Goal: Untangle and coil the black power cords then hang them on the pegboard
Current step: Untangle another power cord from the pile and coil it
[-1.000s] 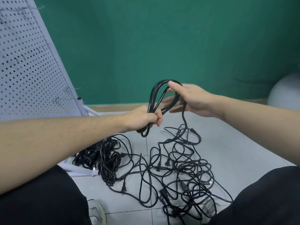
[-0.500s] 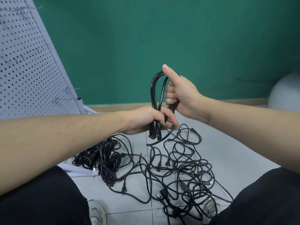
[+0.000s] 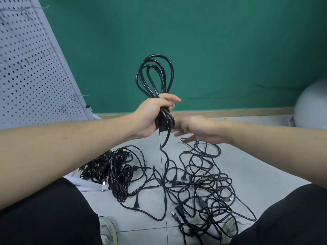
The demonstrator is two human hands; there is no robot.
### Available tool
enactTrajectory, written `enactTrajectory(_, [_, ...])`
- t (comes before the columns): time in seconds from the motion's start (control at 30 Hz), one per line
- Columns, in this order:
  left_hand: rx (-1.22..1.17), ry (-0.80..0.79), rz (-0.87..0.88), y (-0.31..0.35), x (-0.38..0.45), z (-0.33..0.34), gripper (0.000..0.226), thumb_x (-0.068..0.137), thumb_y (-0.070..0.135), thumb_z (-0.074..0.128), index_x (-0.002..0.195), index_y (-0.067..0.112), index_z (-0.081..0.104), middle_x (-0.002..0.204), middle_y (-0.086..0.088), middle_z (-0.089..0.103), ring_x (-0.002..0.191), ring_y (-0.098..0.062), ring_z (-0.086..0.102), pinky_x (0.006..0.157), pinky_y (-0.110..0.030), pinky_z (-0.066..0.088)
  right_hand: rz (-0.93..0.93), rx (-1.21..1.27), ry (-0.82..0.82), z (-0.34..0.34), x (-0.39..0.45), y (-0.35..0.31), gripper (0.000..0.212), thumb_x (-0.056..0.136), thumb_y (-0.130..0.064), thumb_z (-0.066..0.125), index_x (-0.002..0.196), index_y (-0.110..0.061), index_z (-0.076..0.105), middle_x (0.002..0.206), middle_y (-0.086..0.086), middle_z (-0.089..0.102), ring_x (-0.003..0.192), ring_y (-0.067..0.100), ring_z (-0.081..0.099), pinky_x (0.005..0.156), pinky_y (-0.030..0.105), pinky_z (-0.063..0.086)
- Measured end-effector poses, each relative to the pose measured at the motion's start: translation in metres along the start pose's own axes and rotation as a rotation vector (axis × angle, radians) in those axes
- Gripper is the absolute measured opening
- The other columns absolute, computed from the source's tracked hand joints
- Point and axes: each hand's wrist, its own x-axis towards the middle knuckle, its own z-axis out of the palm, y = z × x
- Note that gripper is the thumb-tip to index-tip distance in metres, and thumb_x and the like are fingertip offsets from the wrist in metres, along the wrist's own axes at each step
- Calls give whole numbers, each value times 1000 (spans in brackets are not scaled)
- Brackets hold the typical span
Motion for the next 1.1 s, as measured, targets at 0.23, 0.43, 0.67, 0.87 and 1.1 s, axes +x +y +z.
enactTrajectory(0.23, [6, 107, -10, 13, -2, 5, 34, 97, 3, 40, 96, 18, 71, 67, 2, 46, 53, -15, 37, 51, -23, 40, -41, -319, -244, 23, -5, -6, 15, 98, -27, 59, 89, -27, 71, 132, -1, 65, 128, 11, 51, 105, 27, 34])
enactTrajectory(0.43, [150, 227, -41, 18, 5, -22, 42, 96, 0, 36, 106, 16, 74, 67, 1, 42, 41, -11, 30, 42, -20, 28, -161, -346, -215, 11, -7, -1, 22, 99, -18, 63, 80, -11, 55, 59, -3, 55, 59, 13, 53, 65, 23, 47])
enactTrajectory(0.67, [579, 290, -161, 7, 5, -41, 47, 86, 4, 42, 98, 31, 79, 59, -2, 34, 43, -18, 34, 48, -21, 30, -131, -716, -192, -16, -10, 0, 38, 97, -27, 67, 67, -16, 48, 57, -5, 50, 55, 12, 47, 61, 26, 39])
enactTrajectory(0.87, [778, 183, -222, 1, 1, -42, 23, 99, 25, 55, 107, 33, 75, 66, -2, 33, 43, -16, 32, 46, -21, 25, -348, -519, 111, -37, -19, -7, 30, 85, -36, 79, 74, -13, 65, 65, -3, 53, 61, 10, 42, 61, 25, 35])
enactTrajectory(1.1, [835, 23, -273, 0, -6, -19, 70, 86, 87, 35, 105, 37, 79, 75, -7, 44, 55, -17, 41, 50, -25, 33, -204, -581, 417, -40, -18, -16, 72, 61, -78, 71, 63, -9, 51, 53, -3, 35, 51, 13, 29, 53, 29, 26])
